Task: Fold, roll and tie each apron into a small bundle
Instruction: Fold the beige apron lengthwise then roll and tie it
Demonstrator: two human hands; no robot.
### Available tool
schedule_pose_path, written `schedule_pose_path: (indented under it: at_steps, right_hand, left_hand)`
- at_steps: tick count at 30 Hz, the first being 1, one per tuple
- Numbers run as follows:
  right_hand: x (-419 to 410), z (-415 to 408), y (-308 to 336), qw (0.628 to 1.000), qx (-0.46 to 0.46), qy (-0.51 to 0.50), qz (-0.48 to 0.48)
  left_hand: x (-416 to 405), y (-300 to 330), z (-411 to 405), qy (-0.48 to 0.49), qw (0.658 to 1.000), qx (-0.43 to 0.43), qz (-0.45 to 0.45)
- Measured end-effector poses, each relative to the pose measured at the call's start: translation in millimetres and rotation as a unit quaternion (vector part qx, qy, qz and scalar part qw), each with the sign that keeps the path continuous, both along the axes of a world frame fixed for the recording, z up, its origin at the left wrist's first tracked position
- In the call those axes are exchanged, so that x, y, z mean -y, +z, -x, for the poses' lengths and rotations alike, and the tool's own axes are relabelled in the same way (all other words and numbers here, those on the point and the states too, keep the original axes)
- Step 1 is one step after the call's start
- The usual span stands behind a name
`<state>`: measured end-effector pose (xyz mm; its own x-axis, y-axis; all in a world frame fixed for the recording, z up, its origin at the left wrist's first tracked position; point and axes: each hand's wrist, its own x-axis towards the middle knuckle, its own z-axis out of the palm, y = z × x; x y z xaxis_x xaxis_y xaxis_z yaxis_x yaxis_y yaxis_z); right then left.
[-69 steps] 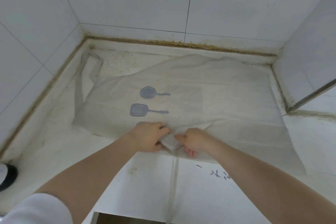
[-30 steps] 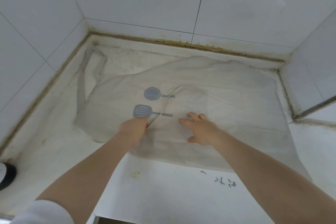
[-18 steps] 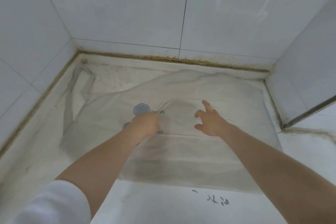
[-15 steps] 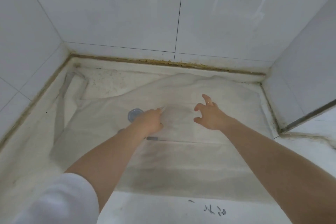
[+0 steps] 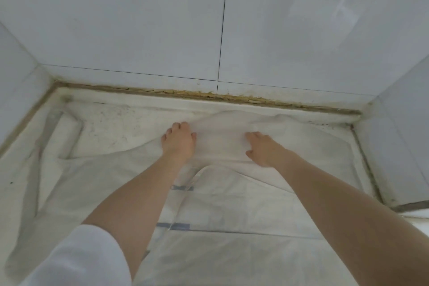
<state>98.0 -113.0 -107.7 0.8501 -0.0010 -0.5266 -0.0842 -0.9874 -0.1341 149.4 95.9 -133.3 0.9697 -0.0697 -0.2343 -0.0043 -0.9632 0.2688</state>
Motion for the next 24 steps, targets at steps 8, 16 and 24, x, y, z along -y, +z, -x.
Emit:
schedule_pose_path:
  at_steps: [8, 16, 24]
  right_hand:
    - [-2.3, 1.5, -2.4, 1.0, 0.03, -0.007, -0.003]
    - [-14.4, -16.4, 13.0, 0.987, 0.056, -0.106, -0.107]
    - [-19.1, -32.8, 25.6, 0.998, 0.052, -0.021, -0.038]
  left_hand:
    - [-2.3, 14.8, -28.7, 0.037, 0.986, -0.114, 0.115]
    - [-10.7, 34.4, -20.7, 0.067, 0.838, -0.436, 0.323]
    - [-12.9, 35.8, -9.6, 0.01, 0.756, -0.491, 0.432]
